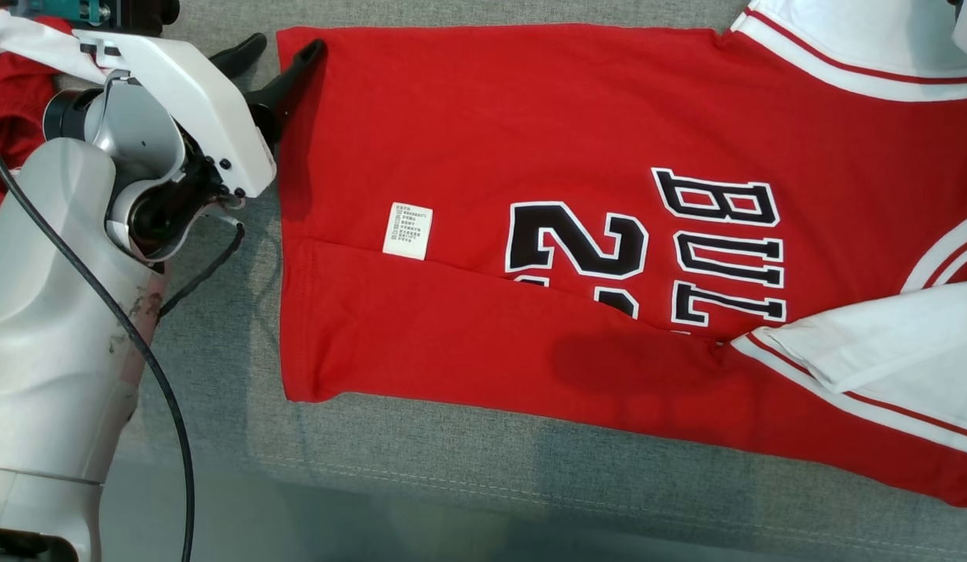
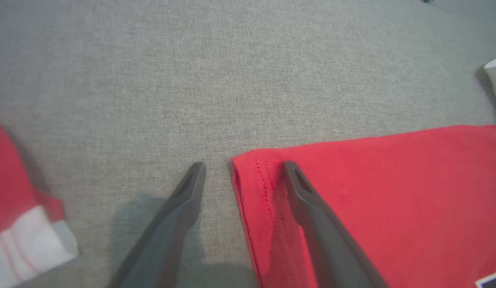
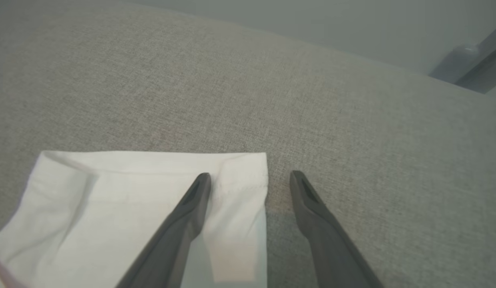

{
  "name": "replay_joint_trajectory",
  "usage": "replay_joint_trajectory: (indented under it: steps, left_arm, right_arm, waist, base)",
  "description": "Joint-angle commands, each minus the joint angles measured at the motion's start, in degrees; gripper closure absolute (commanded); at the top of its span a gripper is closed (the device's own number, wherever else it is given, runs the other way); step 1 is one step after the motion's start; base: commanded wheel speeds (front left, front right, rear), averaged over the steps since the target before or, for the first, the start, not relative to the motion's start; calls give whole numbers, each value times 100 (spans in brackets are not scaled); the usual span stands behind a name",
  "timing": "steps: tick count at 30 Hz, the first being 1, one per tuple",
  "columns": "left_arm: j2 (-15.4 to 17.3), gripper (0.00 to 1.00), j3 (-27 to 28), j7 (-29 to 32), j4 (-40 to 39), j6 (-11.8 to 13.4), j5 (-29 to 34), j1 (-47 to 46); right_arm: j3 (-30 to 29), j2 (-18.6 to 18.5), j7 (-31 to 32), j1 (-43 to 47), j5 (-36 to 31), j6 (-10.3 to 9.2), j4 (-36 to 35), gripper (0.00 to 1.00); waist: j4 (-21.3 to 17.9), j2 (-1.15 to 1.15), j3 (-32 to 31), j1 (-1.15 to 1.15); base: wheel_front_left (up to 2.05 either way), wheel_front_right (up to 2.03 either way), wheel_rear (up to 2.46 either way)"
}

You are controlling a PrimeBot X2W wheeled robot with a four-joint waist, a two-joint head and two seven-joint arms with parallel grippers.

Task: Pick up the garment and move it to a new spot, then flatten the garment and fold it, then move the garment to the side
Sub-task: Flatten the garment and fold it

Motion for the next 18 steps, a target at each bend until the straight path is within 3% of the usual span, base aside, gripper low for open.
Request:
replay_joint_trajectory:
  steps: [1,3,4,5,6,7,8,18]
  left_arm:
    - [313,0,83,109,-28,-34,-75,-119]
    - [329,0,21,199,-13,-37,-163,-146]
    - [330,6,-23,256,-18,-38,-222,-150]
    - [335,38,-72,310,-33,-39,-280,-152]
    - [348,74,-116,336,-65,-39,-334,-154]
    - [360,100,-146,345,-92,-40,-387,-155]
    - [380,100,-180,348,-113,-40,-423,-157]
    - [563,100,-338,-19,-371,-41,-771,-25]
  right_arm:
    - [84,23,25,-17,77,18,-62,0]
    - [190,30,34,-66,149,18,-30,0]
    - [243,34,31,-82,192,18,-19,0]
    - [292,33,18,-98,228,18,-4,32]
    - [337,32,7,-115,266,18,13,50]
    - [383,30,-8,-131,303,18,25,50]
    - [419,28,-35,-143,345,18,38,100]
    - [609,-255,-646,-33,849,18,-148,100]
  waist:
    - [-13,0,9,0]
    - [-17,0,17,0]
    - [-17,0,15,0]
    - [-13,0,10,0]
    - [-11,0,11,0]
    - [-5,0,11,0]
    - [0,0,11,0]
    - [19,0,-75,0]
  base:
    - [0,0,0]
    - [0,0,0]
    - [0,0,0]
    - [0,0,0]
    - [0,0,0]
    - [0,0,0]
    - [0,0,0]
    - [0,0,0]
